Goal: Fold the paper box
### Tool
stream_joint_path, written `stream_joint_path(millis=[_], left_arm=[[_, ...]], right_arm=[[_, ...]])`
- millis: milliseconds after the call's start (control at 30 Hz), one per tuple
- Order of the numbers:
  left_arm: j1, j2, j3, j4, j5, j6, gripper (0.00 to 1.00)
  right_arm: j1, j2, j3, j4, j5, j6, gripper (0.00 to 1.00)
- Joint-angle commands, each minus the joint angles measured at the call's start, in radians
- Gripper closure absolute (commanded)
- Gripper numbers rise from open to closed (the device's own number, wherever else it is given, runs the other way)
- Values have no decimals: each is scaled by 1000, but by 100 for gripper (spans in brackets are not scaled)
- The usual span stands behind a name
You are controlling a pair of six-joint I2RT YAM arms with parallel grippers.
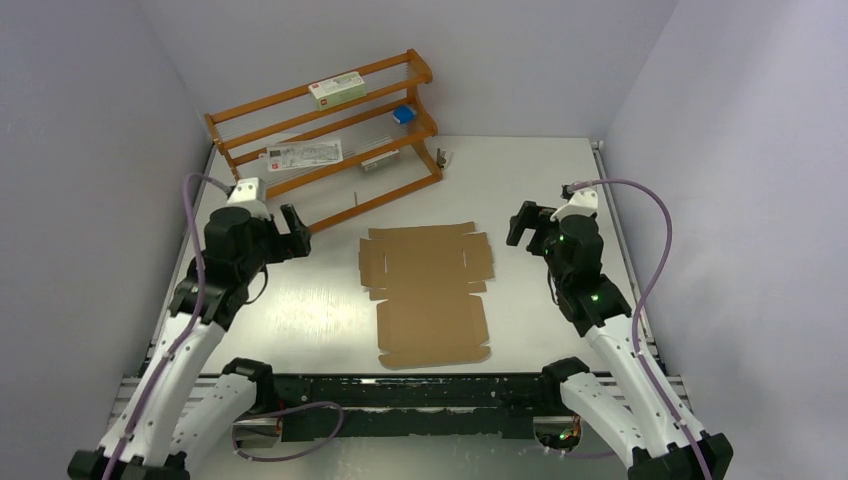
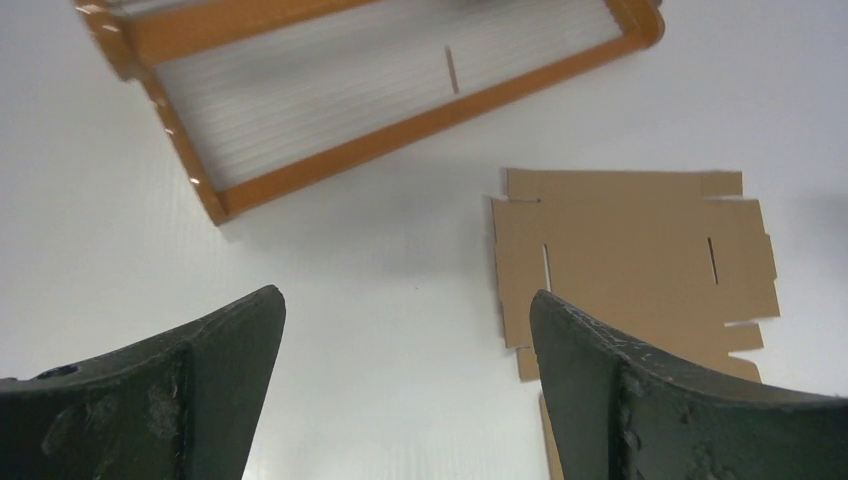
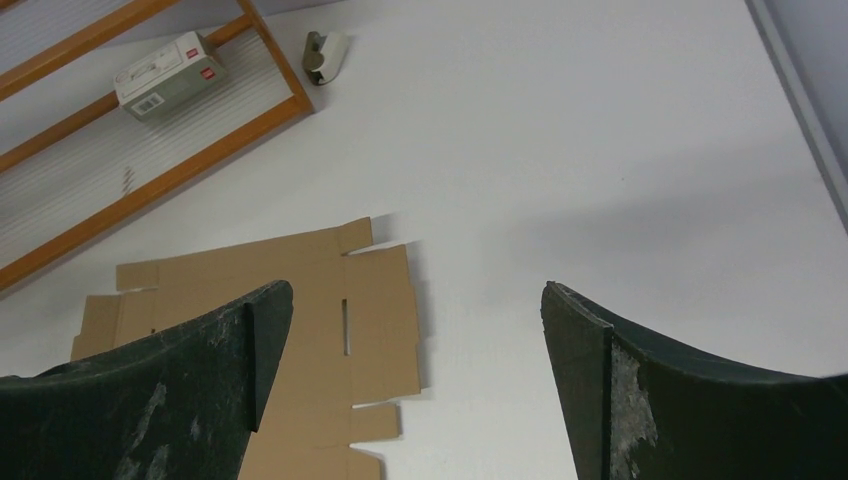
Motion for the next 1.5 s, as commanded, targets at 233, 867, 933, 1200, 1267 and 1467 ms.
stream_joint_path(millis=[233,867,933,1200,1267,1467], left_arm=[[-61,356,23,44,138,-100,3],[-86,878,174,237,9,-79,3],[-84,916,201,252,-10,-72,3],[-15,1081,327,271,-11,-30,3],[-1,1115,364,273,-8,-20,3],[21,1189,476,267,-13,11,3]], right_arm=[[6,56,-16,79,-61,6,0],[5,68,-28,94,-73,-18,0],[6,71,-29,96,-71,-22,0],[5,79,-25,96,-66,-24,0],[6,83,-22,96,-67,-24,0],[6,98,-16,94,-81,-25,0]])
